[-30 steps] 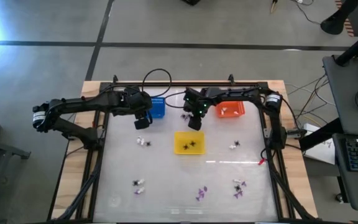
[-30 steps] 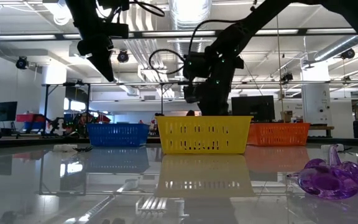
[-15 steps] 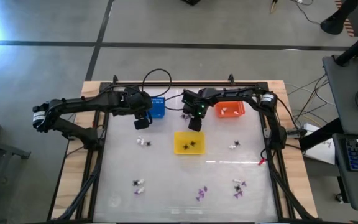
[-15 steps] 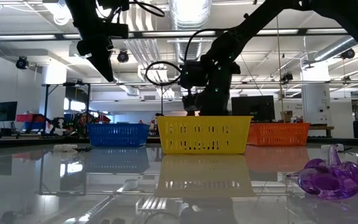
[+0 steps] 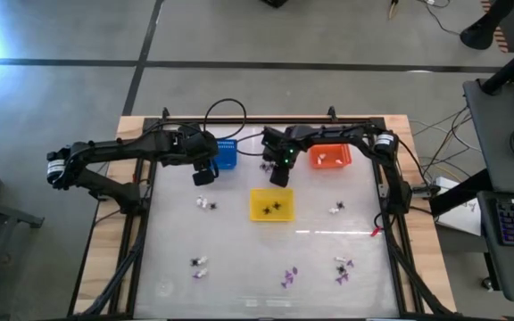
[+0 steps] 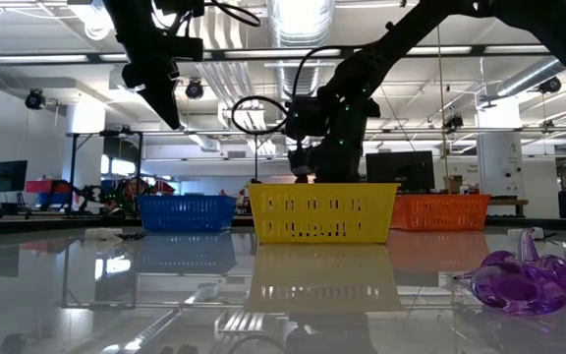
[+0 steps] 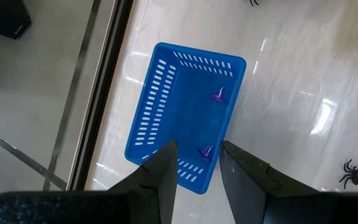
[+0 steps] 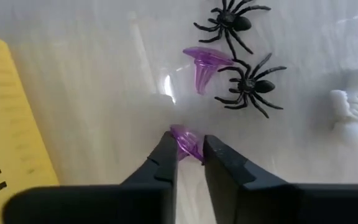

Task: Sort Halloween decoration
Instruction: Put the purple witch hat toy into the blue bin

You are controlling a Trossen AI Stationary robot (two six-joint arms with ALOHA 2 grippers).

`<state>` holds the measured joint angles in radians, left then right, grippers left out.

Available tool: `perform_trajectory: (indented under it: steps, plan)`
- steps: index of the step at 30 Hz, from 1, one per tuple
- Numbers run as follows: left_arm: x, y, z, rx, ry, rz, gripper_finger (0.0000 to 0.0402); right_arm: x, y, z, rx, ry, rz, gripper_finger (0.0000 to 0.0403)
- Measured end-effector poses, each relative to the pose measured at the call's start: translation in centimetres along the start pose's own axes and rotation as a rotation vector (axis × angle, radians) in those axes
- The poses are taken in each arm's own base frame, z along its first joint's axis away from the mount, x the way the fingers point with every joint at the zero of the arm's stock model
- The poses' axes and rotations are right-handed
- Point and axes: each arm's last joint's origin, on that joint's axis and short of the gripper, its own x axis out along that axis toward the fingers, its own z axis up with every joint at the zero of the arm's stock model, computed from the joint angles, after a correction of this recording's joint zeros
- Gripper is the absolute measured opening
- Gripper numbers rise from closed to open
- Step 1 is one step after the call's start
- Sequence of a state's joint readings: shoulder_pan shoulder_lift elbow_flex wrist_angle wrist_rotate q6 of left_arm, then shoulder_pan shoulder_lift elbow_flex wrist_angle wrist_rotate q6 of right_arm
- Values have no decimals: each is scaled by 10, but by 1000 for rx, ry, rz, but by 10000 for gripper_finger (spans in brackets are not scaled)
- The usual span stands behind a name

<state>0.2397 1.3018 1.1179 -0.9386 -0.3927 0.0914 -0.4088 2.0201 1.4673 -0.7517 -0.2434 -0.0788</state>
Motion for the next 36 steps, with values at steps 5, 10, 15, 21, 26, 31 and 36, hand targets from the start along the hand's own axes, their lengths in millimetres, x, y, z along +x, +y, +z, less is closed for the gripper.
perform_trajectory:
  steps: [5, 10, 15, 21, 26, 31, 36]
  plan:
    - [0, 0, 0, -1, -2, 1, 102, -6, 1, 1, 3, 21, -2, 10]
    - [0, 0, 0, -1, -2, 1, 102, -17, 3, 8, -11, -4, -18, 8]
    - [0, 0, 0, 0, 0, 0, 102, -27, 5, 14, -10, -23, -17, 7]
    - [0, 0, -1, 4, 10, -1, 102, -43, 8, 29, -1, -95, -15, 8]
    - [0, 0, -1, 5, 14, -1, 102, -64, 12, 49, -22, -213, -21, 8]
    - [0, 0, -2, 6, 15, -1, 102, -80, 15, 68, -2, -349, -17, 8]
    - [-2, 1, -5, 34, 41, 43, 102, -89, 16, 79, 19, -447, -5, 8]
